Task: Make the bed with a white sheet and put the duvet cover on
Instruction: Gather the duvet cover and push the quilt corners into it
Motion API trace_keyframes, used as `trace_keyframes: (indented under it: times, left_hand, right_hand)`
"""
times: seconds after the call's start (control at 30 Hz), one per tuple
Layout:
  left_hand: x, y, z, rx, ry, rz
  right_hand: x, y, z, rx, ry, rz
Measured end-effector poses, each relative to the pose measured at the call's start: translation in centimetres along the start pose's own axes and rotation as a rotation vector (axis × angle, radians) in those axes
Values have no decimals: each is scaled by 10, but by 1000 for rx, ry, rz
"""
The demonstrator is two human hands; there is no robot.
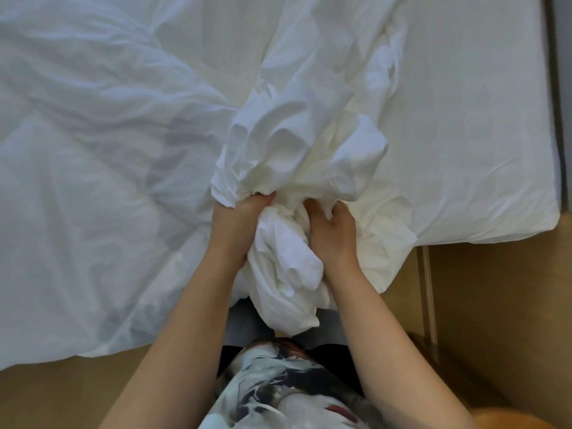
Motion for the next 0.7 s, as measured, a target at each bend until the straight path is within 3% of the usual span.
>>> trace_keyframes:
  times: [0.1, 0.17, 0.3, 0.37, 0.43, 0.57, 0.7]
  left_hand:
    - [0, 9, -7, -147, 84, -133]
    - [5, 16, -9, -203, 91, -163]
    - [3, 7, -1, -20, -145, 57]
    - [5, -6, -3, 185, -217, 240]
    - [15, -6, -9, 273, -144, 320]
    - [29, 16, -13, 129, 102, 217]
    - [18, 17, 0, 110, 0, 220]
  right_hand:
    - [-1, 7, 3, -48, 25, -91]
    - [3, 15, 1, -173, 19, -256]
    - [15, 23, -11, -333, -3, -401]
    - [17, 20, -13, -315, 21, -380]
    - [13, 16, -13, -282, 25, -386]
    - [2, 4, -6, -191, 31, -356]
    - [7, 0, -4, -156, 51, -288]
Point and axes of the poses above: each hand's wrist, its own z-axis towards the middle knuckle, its own x-axis out of the palm, y = z × x, the point moved 7 cm from there along z, towards the middle knuckle, and after that the axes turned 2 degrees about y, right-handed, at the moved point
